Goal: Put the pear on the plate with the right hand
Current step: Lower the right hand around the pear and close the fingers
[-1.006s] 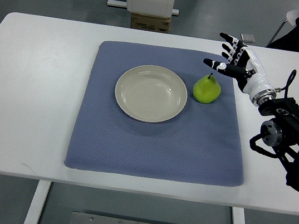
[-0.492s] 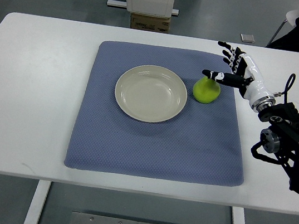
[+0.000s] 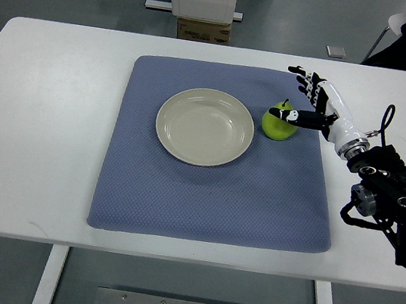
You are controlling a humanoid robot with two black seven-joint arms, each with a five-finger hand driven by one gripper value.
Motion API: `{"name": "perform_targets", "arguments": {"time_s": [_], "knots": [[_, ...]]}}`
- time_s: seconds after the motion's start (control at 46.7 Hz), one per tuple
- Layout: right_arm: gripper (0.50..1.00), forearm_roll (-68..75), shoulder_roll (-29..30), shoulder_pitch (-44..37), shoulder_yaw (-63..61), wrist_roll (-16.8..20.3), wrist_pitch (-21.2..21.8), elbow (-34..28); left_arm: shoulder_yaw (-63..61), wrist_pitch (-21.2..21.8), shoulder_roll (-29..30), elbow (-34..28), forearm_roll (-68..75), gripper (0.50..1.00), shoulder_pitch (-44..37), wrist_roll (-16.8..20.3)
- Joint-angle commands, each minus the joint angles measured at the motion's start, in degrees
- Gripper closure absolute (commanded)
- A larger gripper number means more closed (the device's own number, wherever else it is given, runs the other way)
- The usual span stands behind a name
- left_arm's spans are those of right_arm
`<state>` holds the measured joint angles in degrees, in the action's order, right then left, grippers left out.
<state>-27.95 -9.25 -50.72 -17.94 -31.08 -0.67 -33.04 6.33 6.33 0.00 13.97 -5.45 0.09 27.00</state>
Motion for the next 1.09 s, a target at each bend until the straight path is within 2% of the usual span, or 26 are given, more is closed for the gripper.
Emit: {"name": "perform_targets", "arguments": {"time_s": [0.0,0.599,1.07], "knots": [[0.505,0.00,0.46,0.00,0.97,-0.38,-1.00,0.08,0.00,0.00,0.00,0.00,0.00,0.500,0.00,-0.02],[0.507,0.00,2.66,0.71,4.75,-1.70,-5.31,3.51,0.00,0.00,0.00,0.00,0.00,0.500,0.00,0.07],[0.517,0.00,2.75,1.32,6.77,-3.02,-6.10,4.83,0.00,0.00,0.00,0.00,0.00,0.500,0.00,-0.02]]}}
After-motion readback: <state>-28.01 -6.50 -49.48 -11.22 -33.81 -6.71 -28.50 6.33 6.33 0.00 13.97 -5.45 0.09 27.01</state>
